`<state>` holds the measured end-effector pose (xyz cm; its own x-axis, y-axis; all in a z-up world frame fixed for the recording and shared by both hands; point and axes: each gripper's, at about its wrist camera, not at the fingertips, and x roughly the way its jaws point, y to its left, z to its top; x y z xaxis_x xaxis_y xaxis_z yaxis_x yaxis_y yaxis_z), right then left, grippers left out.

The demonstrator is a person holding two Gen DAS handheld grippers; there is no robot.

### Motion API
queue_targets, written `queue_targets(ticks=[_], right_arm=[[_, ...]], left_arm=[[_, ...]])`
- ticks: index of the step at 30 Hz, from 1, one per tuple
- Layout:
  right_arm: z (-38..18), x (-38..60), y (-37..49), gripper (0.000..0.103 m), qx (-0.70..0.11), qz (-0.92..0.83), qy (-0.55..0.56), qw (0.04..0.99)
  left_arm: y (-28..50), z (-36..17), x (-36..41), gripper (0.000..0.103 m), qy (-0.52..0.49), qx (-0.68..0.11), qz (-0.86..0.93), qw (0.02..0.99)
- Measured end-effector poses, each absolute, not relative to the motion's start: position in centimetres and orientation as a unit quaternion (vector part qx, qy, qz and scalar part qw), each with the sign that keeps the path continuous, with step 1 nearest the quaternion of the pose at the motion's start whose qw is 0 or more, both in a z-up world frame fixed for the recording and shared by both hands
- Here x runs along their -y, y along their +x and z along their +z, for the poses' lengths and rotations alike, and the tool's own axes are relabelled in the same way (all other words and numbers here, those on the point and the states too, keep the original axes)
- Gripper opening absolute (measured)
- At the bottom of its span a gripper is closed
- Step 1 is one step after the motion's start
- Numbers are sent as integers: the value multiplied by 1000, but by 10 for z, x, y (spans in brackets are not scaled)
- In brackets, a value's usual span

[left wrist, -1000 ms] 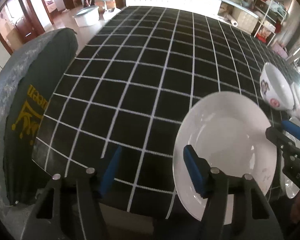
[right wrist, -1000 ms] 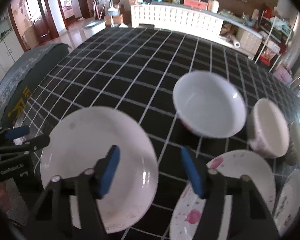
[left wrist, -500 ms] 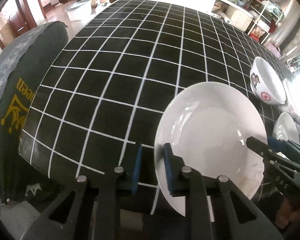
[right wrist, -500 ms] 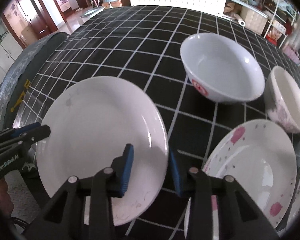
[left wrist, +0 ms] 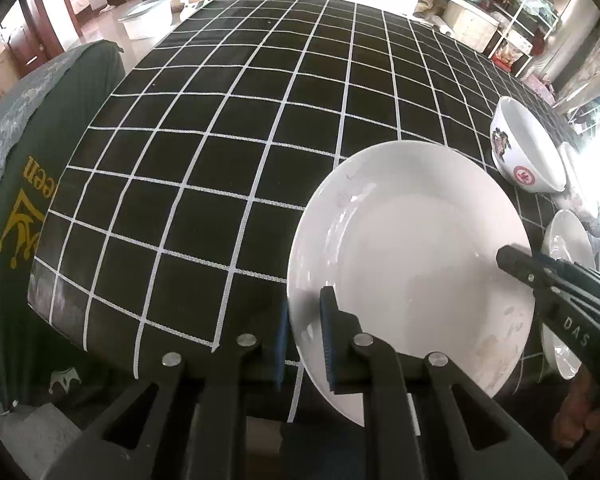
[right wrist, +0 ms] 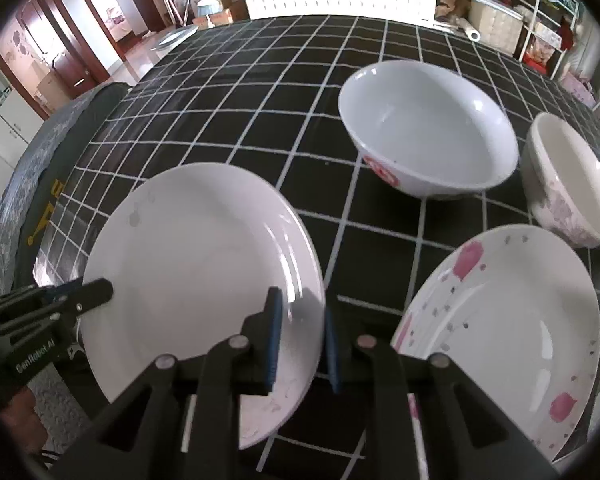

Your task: Organize plates and bowls

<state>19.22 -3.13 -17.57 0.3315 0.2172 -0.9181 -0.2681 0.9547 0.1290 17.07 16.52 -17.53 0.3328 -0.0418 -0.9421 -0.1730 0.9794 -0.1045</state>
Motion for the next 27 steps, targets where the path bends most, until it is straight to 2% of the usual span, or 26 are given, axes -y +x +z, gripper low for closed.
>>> queue_targets(ticks=[9,17,22,27], right_arm=[[-177,32,193,24,-558,149,-21,816],[-124,80,172,24,-517,141,21,844],[-103,125,155,24,-498,108,37,860],[-100,164,133,24,-491,80,42,866]], left_arm=[[169,-171,-168,13,-97,-576,58,810],[152,-123,-172,13,-108,-532,67,837],[153,-91,-126,13,-91,-507,12,857],[157,-90,-52,13,-69,-512,-67,854]])
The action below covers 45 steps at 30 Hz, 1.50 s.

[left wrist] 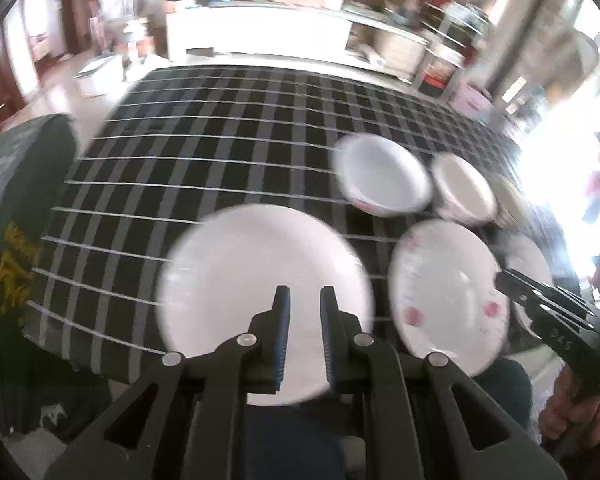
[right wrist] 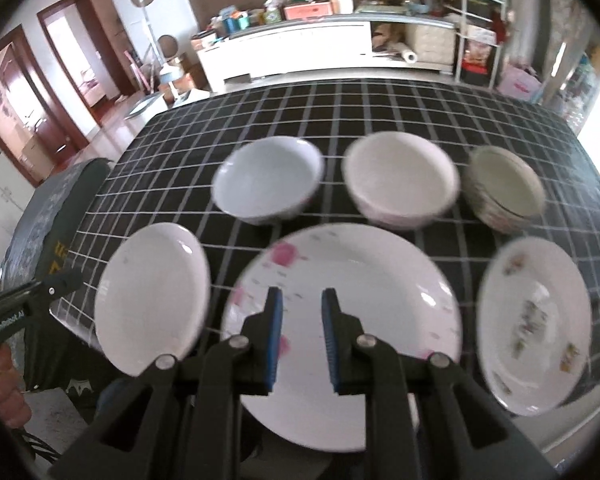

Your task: Organize plates and bowls

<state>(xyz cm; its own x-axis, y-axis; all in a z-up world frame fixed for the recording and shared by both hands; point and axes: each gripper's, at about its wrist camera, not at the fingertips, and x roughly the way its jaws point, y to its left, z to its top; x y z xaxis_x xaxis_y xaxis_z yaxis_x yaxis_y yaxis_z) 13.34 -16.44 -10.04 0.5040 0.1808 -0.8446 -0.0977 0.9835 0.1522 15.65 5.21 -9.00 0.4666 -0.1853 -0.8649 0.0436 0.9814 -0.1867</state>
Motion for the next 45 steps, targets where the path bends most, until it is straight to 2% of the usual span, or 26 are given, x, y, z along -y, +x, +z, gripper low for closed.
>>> queue_targets(ticks=[9,28,34,38,45], right_arm=[[-116,225,116,24,-497,42,72,864],[-156,253,139,24,-521,29,89,848],[-167,253,148,24,-536,32,95,838],[-171,248,149,19,-544,17,96,834],[-170,238,145,21,-546,-27,76,834]], left_arm=[[168,-121,17,13,-34,-547,-132,826],[197,-169,38,13,-1,-582,-130,803],[198,-173,34,10,-11,-582,-126,803],[196,-174,35,10,-9,-578,-126,806],[200,-176,42,11,3,-580,-120,805]])
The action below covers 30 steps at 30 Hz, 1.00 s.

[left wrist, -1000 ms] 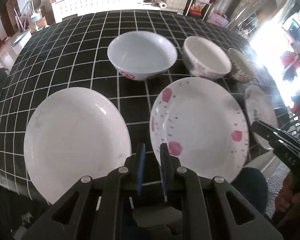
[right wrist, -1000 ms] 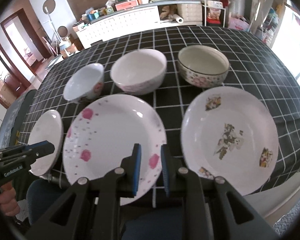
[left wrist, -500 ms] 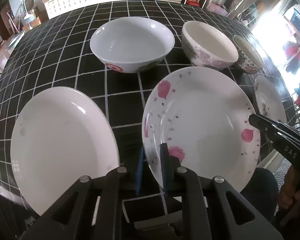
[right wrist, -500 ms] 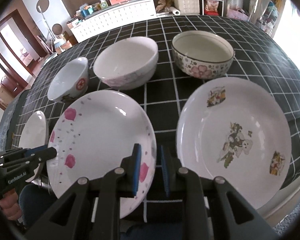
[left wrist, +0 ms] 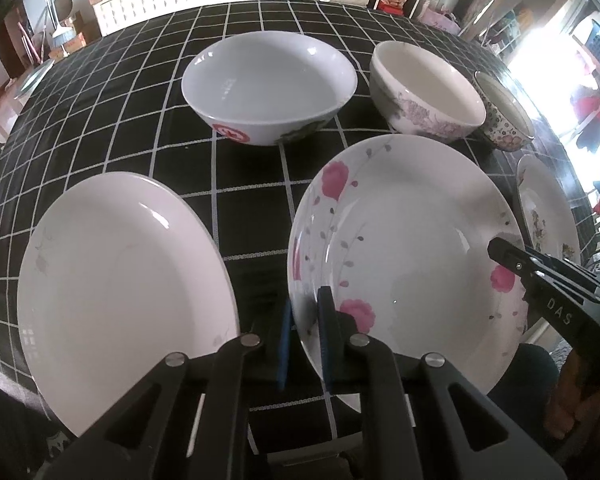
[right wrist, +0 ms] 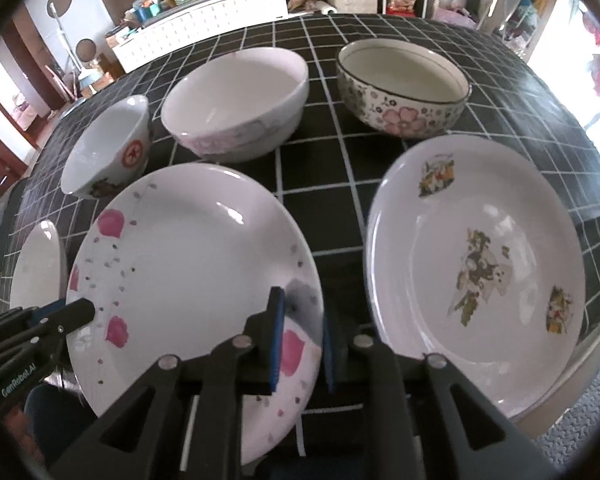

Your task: Organize plates and bowls

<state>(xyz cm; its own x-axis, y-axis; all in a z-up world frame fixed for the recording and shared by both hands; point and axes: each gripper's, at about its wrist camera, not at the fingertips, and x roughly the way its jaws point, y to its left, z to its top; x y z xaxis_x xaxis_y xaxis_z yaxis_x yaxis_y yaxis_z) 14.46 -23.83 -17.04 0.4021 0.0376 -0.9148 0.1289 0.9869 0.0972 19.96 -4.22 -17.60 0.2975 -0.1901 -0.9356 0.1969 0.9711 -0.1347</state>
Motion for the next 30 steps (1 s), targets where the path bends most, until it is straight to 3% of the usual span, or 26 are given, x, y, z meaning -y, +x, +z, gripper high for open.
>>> queue_targets(ticks=[12,30], right_arm=[[-159,242,138,21,-543,-16,119,831],[-121,166,152,21,-524,56,110,843]], left_arm=[[190,-156,36,11,17,-573,-106,812],[168,-110,-58,11,-24,-539,-42,841]])
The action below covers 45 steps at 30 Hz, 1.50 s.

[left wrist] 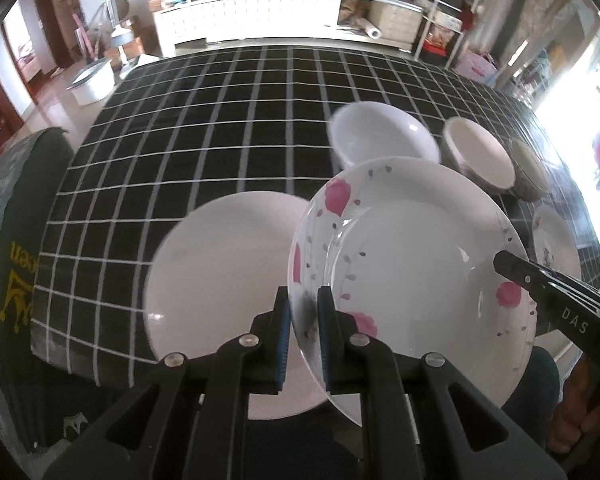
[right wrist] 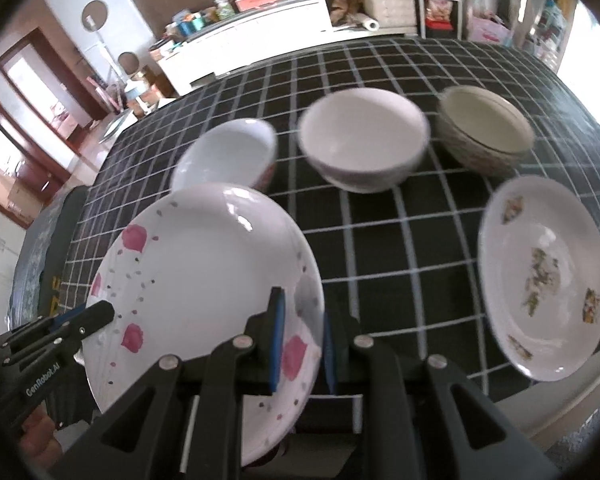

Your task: Organize plates and bowls

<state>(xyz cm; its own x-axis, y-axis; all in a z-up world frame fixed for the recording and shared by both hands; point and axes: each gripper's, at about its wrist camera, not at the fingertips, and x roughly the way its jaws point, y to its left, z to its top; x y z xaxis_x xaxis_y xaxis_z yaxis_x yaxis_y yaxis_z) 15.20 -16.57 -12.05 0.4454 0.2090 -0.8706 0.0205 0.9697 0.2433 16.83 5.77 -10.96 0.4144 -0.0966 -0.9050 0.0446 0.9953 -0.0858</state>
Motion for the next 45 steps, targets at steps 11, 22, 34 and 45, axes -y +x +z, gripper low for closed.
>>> queue_targets(ticks=[11,22,34,45], right_arm=[[-135,104,166,21,-544,100,80,829],[-155,75,173,21,-560,112,66,818],[-160,61,177,21,-559,118,47,819],[-168,53,183,21,-566,122,33,815]], left_arm=[[157,-117,-120,11,-49,-545,8,837],[157,-135,-139,11,-53,-561,34,825],[163,-151,-152,11,-61,-570,45,818],[170,-160,-159,11,-66,-573,55,815]])
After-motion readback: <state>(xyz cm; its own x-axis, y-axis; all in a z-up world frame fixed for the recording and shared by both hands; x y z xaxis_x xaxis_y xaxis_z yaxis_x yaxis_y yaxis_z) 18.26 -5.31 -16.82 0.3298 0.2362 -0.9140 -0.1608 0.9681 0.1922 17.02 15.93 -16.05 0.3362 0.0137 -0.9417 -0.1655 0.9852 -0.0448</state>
